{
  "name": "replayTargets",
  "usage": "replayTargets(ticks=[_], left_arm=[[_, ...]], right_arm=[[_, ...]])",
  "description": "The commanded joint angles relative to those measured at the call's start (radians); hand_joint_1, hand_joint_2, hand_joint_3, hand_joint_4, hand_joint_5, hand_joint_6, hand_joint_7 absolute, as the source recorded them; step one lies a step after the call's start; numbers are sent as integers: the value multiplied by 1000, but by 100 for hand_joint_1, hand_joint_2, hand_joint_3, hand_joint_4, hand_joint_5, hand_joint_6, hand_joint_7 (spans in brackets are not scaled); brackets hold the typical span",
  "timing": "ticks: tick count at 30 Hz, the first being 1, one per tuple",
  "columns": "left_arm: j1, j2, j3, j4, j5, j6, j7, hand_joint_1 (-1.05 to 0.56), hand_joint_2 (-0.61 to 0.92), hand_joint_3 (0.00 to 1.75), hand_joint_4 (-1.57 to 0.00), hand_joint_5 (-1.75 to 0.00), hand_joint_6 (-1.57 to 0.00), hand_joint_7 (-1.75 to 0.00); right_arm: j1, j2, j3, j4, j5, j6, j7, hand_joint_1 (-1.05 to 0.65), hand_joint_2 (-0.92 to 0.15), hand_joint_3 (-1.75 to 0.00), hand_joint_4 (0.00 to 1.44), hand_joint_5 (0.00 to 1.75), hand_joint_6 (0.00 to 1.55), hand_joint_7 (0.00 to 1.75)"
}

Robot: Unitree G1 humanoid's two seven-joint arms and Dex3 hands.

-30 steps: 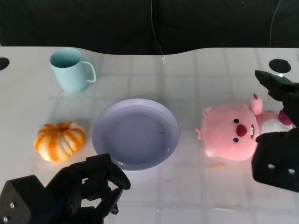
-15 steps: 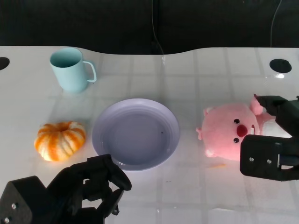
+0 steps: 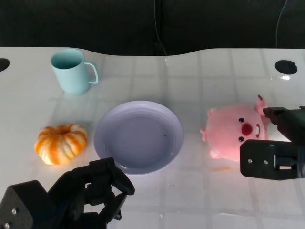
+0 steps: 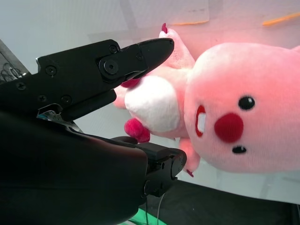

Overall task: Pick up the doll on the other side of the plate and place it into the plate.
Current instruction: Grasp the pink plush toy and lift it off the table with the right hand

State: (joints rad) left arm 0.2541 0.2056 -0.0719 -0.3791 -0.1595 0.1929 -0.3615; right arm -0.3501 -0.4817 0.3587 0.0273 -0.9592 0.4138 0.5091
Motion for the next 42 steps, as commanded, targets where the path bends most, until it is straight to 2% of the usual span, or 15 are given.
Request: replayTargets(ticks=[1,9,16,20,25,26,27,28,29,31,33,35,36,38,42], left_arm=[[1,10,5,-13,7,-2,9,-32,62,97,-62,-174,-70,-134],[5,8,1,-21,13,4,16,-33,63,96,-61,-174,-69,-135],[6,7,-1,-26,11,7,19,-32,62,98,-62,-174,-70,-134],[6,6,0,-32,8,16,21,-32,61,98,-61,-174,-70,-133],[5,5,-2,-35,12,15,24,-33,61,98,-60,-174,-70,-134],[6,5,-3,-36,15,15,25,-33,61,98,-60,-175,-70,-134],[6,6,-4,-39,17,17,27,-34,61,98,-60,-175,-70,-134],[6,6,-5,-40,18,18,28,-33,61,99,-60,-175,-70,-134],[6,6,-5,-41,16,19,28,-33,61,99,-61,-175,-70,-135],[7,5,-5,-42,13,18,28,-33,61,99,-61,-175,-70,-135],[7,5,-5,-41,11,18,29,-33,61,99,-61,-175,-70,-135],[5,4,-5,-43,11,23,31,-33,61,99,-61,-175,-70,-135],[4,4,-4,-43,10,24,30,-33,61,99,-61,-175,-70,-136],[1,4,-4,-41,8,23,28,-33,61,99,-62,-175,-70,-136],[-5,8,-5,-35,11,19,24,-31,62,99,-62,-175,-69,-136]], right_arm=[[-41,22,12,83,21,2,-12,-70,-89,0,1,27,13,2],[-138,94,19,337,106,-22,-83,-67,-90,0,4,24,17,2],[-253,156,17,612,208,-74,-138,-58,-91,0,23,17,30,3],[-315,177,41,767,238,-134,-172,-47,-91,0,37,13,45,4],[-354,192,122,913,192,-238,-326,-32,-92,-6,67,13,88,13],[-358,198,131,934,187,-246,-362,-32,-92,-4,80,24,97,11],[-364,204,145,954,177,-244,-389,-32,-92,-3,83,61,108,6],[-370,209,156,971,171,-244,-408,-32,-92,-4,79,83,111,3],[-376,213,173,987,162,-242,-422,-33,-92,-5,76,95,113,2],[-381,215,197,1000,148,-243,-450,-35,-92,-24,67,83,98,0],[-376,216,196,995,153,-238,-490,-35,-92,-31,68,119,99,2],[-368,213,184,983,165,-236,-528,-34,-92,-31,67,123,100,3],[-365,210,177,975,171,-232,-545,-34,-92,-33,69,108,102,3],[-355,203,159,958,185,-240,-591,-33,-92,-35,71,100,104,3],[-326,180,124,927,214,-296,-716,-29,-92,-25,81,108,117,9]])
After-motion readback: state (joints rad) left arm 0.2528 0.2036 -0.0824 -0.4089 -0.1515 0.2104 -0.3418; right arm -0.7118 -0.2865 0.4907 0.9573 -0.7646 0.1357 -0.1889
